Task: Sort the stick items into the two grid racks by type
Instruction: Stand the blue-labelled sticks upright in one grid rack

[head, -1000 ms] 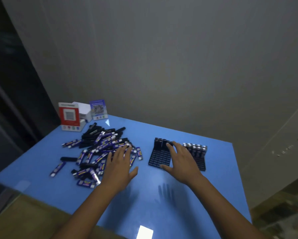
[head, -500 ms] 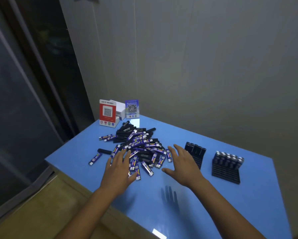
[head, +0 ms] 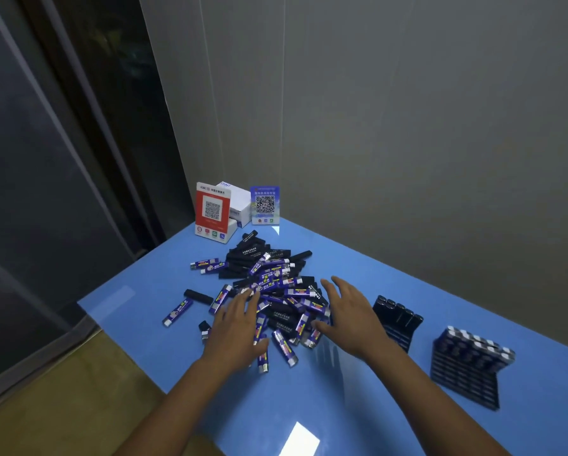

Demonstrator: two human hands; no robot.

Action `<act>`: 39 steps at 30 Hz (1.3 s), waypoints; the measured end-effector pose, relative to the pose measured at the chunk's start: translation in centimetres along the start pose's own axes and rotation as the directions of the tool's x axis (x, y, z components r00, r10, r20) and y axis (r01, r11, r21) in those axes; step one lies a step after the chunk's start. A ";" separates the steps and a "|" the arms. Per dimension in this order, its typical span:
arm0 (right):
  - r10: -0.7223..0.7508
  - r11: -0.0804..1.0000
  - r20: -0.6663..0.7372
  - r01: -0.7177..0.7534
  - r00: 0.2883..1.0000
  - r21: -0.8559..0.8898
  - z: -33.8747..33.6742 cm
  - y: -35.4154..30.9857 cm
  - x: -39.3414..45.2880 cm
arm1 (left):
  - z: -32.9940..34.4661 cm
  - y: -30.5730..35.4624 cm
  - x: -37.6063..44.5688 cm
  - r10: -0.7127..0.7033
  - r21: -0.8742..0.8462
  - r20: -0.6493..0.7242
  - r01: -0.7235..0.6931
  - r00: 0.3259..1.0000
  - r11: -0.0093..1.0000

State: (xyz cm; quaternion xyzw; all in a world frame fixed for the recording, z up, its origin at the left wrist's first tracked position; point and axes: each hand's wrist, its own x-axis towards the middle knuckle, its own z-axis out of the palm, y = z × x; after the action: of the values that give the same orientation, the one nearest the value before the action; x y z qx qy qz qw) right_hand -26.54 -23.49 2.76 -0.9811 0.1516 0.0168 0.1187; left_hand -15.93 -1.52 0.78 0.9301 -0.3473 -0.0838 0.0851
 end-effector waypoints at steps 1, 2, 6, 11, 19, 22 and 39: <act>0.001 1.000 0.007 -0.001 1.000 0.005 0.1 0.0 0.6 | 0.2 -0.2 0.6 -0.002 -0.003 0.012 0.002 1.000 1.000; 0.002 1.000 0.011 -0.002 1.000 0.008 0.3 0.1 1.1 | 0.5 -0.4 1.2 0.000 -0.006 0.020 0.001 1.000 1.000; 0.026 0.999 0.030 -0.027 0.999 0.031 1.3 0.1 3.3 | 1.6 -1.2 4.1 -0.002 -0.012 0.080 0.003 0.997 1.000; 0.102 0.994 0.049 -0.104 0.994 0.045 2.5 0.2 6.1 | 3.7 -2.2 7.9 -0.010 0.005 0.230 0.009 0.973 1.000; 0.185 0.980 0.052 -0.188 0.981 0.059 3.8 -0.3 10.0 | 5.1 -4.8 13.2 0.096 0.058 0.316 -0.120 0.944 0.991; 0.199 0.977 0.041 -0.202 0.979 0.068 4.1 -0.5 11.0 | 5.1 -5.2 14.7 0.125 0.066 0.319 -0.154 0.939 0.986; 0.246 0.969 -0.036 -0.244 0.969 0.052 3.6 0.2 11.7 | 4.5 -4.0 18.2 0.288 0.097 0.278 -0.325 0.916 0.941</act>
State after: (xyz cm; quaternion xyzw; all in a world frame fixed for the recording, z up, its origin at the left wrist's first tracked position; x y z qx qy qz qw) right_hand -15.46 -26.19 -1.62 -0.9521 0.2742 0.0071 0.1354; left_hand -0.80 -10.98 -6.18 0.8487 -0.5020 -0.1660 -0.0149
